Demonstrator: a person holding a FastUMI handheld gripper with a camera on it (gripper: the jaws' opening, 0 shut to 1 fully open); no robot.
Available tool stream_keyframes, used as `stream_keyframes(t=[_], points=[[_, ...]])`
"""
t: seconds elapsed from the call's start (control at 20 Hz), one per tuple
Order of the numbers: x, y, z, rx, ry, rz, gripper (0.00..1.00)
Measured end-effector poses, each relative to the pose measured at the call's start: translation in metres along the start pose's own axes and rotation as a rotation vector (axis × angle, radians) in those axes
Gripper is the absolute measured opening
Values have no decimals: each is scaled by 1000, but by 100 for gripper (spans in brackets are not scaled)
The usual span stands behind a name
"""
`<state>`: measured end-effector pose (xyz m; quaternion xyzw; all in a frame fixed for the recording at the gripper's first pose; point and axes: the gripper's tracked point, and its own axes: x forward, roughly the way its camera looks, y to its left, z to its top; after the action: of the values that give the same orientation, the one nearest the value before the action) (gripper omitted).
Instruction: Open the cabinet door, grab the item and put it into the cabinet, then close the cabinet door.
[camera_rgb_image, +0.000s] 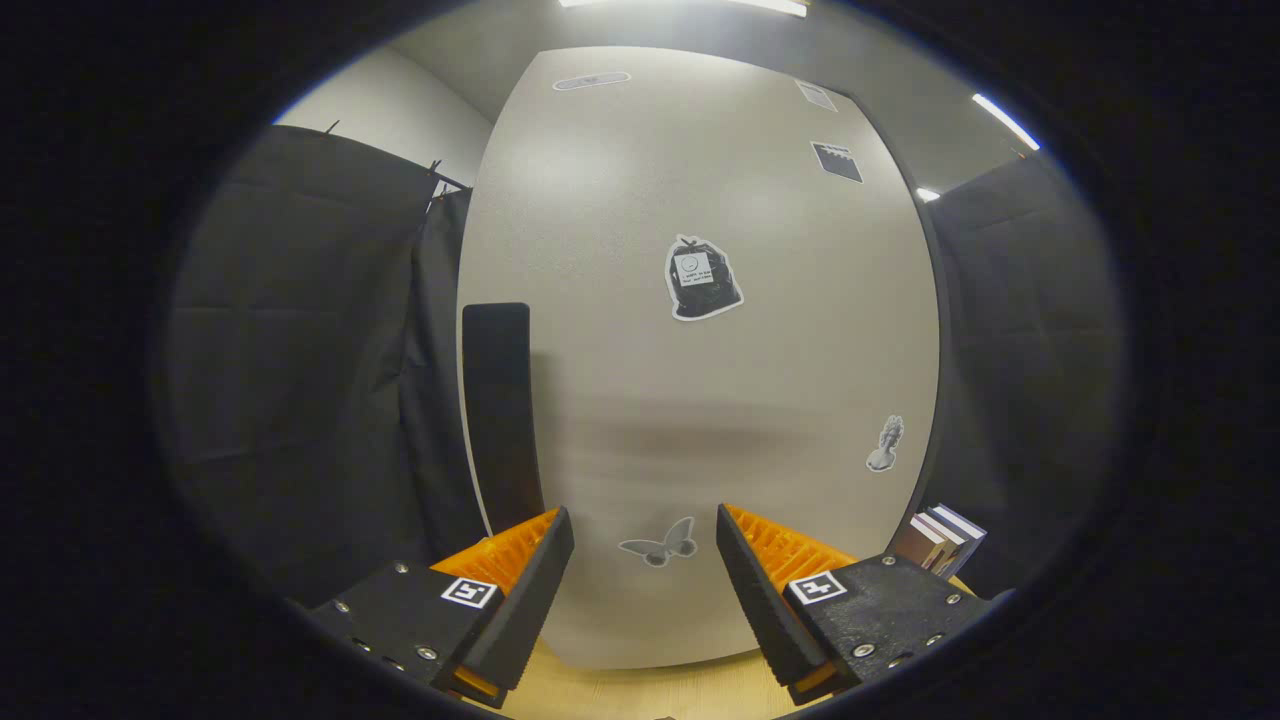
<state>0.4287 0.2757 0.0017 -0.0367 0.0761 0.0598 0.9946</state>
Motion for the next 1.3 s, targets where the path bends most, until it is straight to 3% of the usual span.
stream_keyframes(t=[0.45, 1.3], points=[[-44, -2, 16, 0, -59, 40, 93], [-192, -64, 26, 43, -190, -56, 93]])
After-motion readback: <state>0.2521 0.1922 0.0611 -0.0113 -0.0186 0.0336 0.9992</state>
